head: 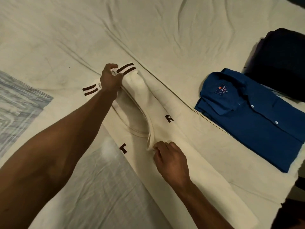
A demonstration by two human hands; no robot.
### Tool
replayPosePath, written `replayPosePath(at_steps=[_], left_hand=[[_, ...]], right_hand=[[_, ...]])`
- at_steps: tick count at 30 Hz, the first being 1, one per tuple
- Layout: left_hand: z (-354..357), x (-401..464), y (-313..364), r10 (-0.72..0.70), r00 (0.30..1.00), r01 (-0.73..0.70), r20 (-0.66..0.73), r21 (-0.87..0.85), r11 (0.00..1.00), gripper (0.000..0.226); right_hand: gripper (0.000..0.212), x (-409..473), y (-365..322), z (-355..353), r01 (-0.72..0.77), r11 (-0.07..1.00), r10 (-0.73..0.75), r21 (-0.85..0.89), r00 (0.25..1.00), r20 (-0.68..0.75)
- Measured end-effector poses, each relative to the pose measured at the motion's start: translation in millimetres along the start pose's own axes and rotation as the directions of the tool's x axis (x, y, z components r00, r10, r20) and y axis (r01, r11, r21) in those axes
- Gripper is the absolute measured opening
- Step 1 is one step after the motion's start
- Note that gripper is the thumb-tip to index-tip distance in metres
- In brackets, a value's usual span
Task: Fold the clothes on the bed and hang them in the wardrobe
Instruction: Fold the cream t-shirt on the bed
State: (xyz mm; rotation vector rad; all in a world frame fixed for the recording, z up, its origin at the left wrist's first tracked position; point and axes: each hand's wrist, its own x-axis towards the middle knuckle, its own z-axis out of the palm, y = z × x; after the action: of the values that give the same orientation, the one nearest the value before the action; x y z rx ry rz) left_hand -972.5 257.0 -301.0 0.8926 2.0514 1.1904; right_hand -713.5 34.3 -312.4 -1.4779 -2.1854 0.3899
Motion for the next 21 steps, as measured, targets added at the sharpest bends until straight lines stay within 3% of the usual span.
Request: replayPosePath(at_steps=[2,4,7,8,10,12,13,14,16,18,21], left_hand=[[-3.6,6.1,-6.5,-0.002,1.0,0.001,0.018,0.073,0.997,0.034],[-2.4,4.8,-7.2,0.072,0.997,-0.066,-0.017,0.248,0.967,0.037],[-0.2,-25.9,-0.7,0.35,0.936,-0.294,-0.018,0.506,0.811,0.043],[2.2,-42.4,-2.2,0.465,0.883,-0.42,0.06,0.541,0.729,0.044],[11.4,-83.0,-16.5,0.595,0.717,-0.689,0.363,0.495,0.53,0.05],[17.5,-115.2,-37.8,0.501,0.531,-0.846,0.683,0.398,0.355,0.061],[17.7,-120.3,-49.4,0.425,0.471,-0.88,0.773,0.378,0.288,0.066],[17.7,-119.0,-59.0,0.378,0.455,-0.89,0.807,0.392,0.233,0.069],[13.4,-101.2,-69.5,0.345,0.55,-0.835,0.761,0.507,0.212,0.069],[11.9,-83.3,-67.7,0.305,0.669,-0.744,0.678,0.613,0.267,0.07],[14.0,-77.2,-57.0,0.259,0.727,-0.685,0.636,0.644,0.341,0.071]], right_hand=[[0.018,-3.6,1.9,2.7,0.023,0.999,-0.025,0.026,0.994,0.105],[0.019,-4.4,2.0,0.1,0.061,0.998,-0.063,0.019,0.992,0.111],[0.023,-3.2,4.5,-5.6,0.071,0.997,-0.071,-0.006,0.997,0.025],[0.03,-2.8,7.8,-6.9,0.052,0.998,-0.051,-0.019,0.998,0.031],[0.043,-3.0,18.8,-7.4,0.01,0.996,-0.002,-0.09,0.996,0.095],[0.052,-5.3,30.7,-8.3,-0.015,0.981,0.049,-0.191,0.983,0.177],[0.055,-7.8,36.5,-9.1,-0.031,0.972,0.084,-0.233,0.972,0.219],[0.059,-13.1,43.6,-9.7,-0.05,0.963,0.12,-0.266,0.959,0.255],[0.067,-29.1,57.3,-10.3,-0.095,0.948,0.188,-0.304,0.937,0.295],[0.072,-50.4,69.5,-14.3,-0.131,0.932,0.238,-0.337,0.924,0.298],[0.074,-79.7,77.6,-26.5,-0.153,0.917,0.271,-0.368,0.916,0.295]])
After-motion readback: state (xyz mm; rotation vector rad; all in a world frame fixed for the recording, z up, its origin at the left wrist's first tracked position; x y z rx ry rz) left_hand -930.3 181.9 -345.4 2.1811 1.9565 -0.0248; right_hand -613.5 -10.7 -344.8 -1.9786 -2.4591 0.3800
